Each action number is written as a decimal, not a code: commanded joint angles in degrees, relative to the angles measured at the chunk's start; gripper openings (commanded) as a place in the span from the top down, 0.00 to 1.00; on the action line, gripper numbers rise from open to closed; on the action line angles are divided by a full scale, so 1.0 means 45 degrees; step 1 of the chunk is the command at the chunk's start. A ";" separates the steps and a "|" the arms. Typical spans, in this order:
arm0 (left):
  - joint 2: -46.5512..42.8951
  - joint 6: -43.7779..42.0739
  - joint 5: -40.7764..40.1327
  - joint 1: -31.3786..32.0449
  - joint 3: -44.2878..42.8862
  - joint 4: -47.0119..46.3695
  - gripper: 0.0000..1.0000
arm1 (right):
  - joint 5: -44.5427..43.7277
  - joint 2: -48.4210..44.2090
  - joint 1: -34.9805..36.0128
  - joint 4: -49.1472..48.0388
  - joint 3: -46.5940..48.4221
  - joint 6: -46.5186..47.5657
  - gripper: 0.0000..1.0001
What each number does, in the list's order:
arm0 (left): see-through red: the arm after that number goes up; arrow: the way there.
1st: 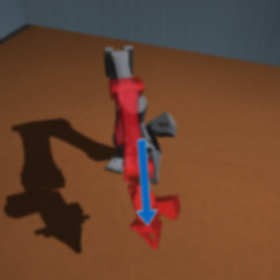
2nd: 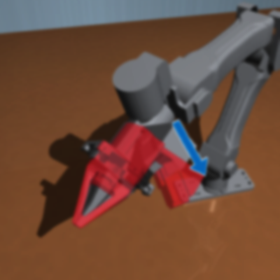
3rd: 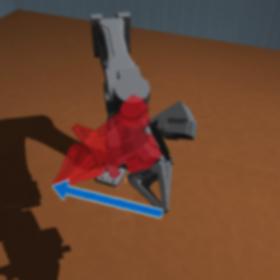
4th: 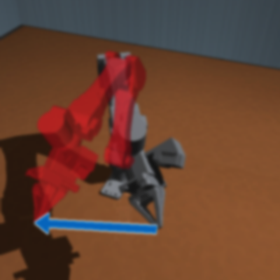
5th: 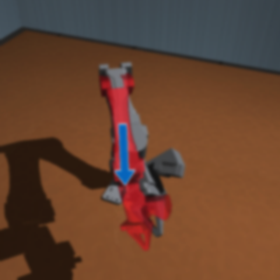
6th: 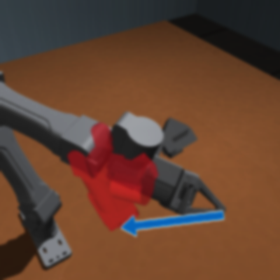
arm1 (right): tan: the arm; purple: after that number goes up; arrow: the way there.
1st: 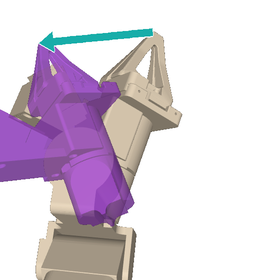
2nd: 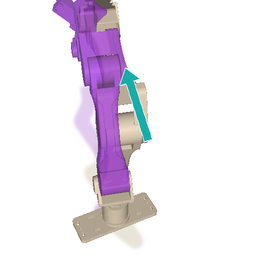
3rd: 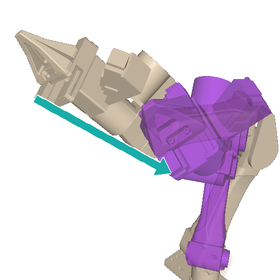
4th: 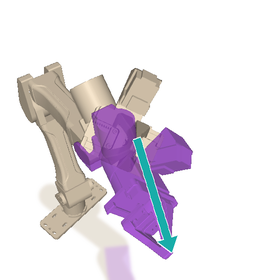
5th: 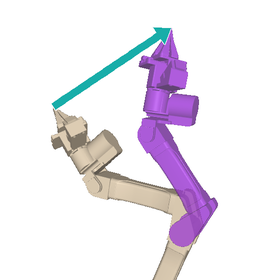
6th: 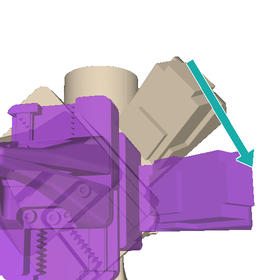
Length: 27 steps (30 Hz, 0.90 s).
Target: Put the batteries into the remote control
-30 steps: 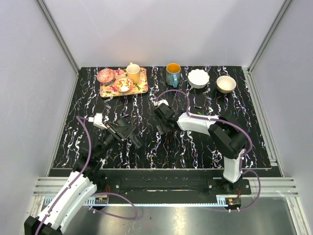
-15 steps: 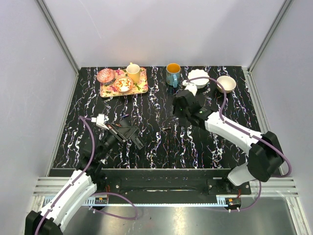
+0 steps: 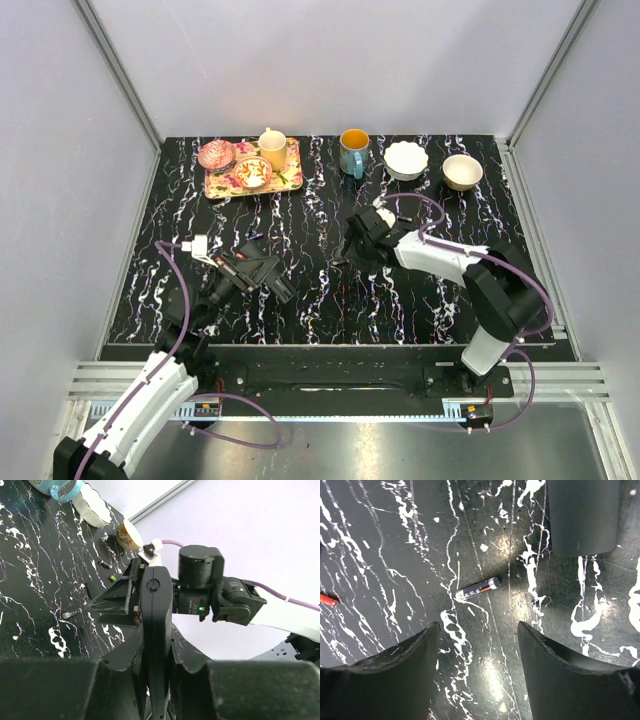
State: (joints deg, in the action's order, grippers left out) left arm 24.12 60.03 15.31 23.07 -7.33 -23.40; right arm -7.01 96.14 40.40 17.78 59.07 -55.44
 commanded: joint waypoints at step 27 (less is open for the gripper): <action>-0.0516 -0.0118 -0.0043 -0.0049 0.0399 -0.0640 1.00 | -0.0572 0.2542 0.0065 0.1341 0.1990 -0.2271 0.41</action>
State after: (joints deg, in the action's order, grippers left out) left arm 21.85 59.99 14.81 23.07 -5.85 -22.52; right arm -6.94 107.04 40.40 21.04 66.96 -66.04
